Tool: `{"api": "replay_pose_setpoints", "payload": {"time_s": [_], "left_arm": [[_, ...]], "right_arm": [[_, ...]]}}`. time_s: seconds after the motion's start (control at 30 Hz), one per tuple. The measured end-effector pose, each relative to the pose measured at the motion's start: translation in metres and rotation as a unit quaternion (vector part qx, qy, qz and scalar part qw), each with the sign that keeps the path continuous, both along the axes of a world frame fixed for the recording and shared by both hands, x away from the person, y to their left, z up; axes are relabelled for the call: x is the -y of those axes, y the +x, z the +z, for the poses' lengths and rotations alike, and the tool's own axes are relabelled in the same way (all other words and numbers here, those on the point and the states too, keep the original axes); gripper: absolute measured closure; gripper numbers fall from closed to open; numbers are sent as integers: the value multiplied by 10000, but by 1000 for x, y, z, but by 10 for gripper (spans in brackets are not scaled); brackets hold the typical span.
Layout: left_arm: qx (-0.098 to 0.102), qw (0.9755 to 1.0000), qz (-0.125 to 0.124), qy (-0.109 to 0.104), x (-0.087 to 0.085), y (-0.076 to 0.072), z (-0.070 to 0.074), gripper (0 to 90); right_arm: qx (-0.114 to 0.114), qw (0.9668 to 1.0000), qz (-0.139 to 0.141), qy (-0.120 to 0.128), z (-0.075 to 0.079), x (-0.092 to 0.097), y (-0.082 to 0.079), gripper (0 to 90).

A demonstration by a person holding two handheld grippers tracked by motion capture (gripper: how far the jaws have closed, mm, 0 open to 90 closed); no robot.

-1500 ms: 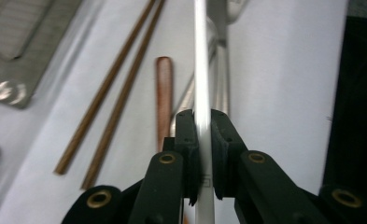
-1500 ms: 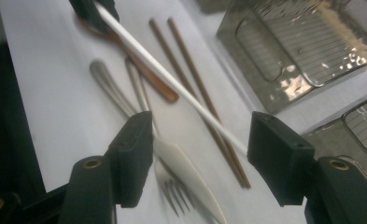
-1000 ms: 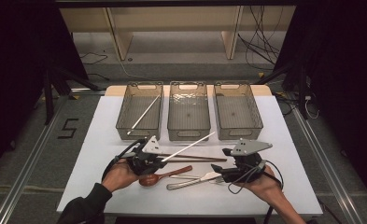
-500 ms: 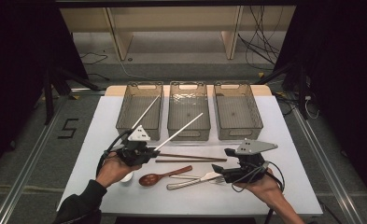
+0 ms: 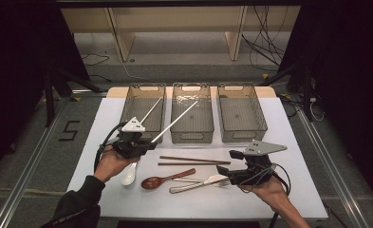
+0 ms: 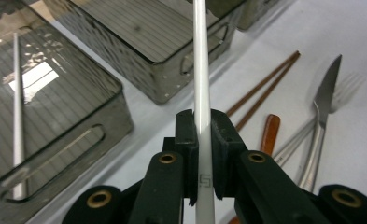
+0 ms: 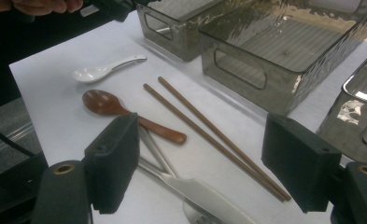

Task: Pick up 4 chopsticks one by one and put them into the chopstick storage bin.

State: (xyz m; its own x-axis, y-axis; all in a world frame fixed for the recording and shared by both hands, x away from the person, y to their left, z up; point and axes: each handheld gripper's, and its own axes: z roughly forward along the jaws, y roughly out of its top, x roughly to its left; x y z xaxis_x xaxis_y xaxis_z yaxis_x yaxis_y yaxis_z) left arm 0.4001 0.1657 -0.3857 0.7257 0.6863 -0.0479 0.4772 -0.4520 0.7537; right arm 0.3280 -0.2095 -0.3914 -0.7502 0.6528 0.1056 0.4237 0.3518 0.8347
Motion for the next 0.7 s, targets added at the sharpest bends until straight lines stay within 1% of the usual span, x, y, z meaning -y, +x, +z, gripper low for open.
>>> {"api": "replay_pose_setpoints", "payload": {"time_s": [0.13,0.2,0.27,0.37,0.5,0.57,0.63,0.7], "left_arm": [[33,9998,215,-11,-6,11,3,829],[16,9995,325,-41,-9,18,5,829],[10,9990,448,-70,-12,25,6,829],[0,9978,648,-171,-21,35,6,829],[4,9956,922,-153,-31,46,6,829],[2,9953,963,-43,-31,50,5,829],[-22,9945,1049,-29,-31,56,3,829],[-66,9931,1172,-10,-32,64,2,829]], "right_arm": [[-5,10000,-6,-32,0,0,0,284],[11,10000,-15,-7,0,0,0,283],[14,10000,-7,-15,0,0,0,281],[-20,10000,18,-28,0,0,0,278],[-1,10000,34,-52,1,-1,-1,276],[-14,10000,45,-27,1,-1,0,275],[-22,10000,50,-9,1,-1,0,273],[-12,10000,71,5,2,-2,0,271]]}}
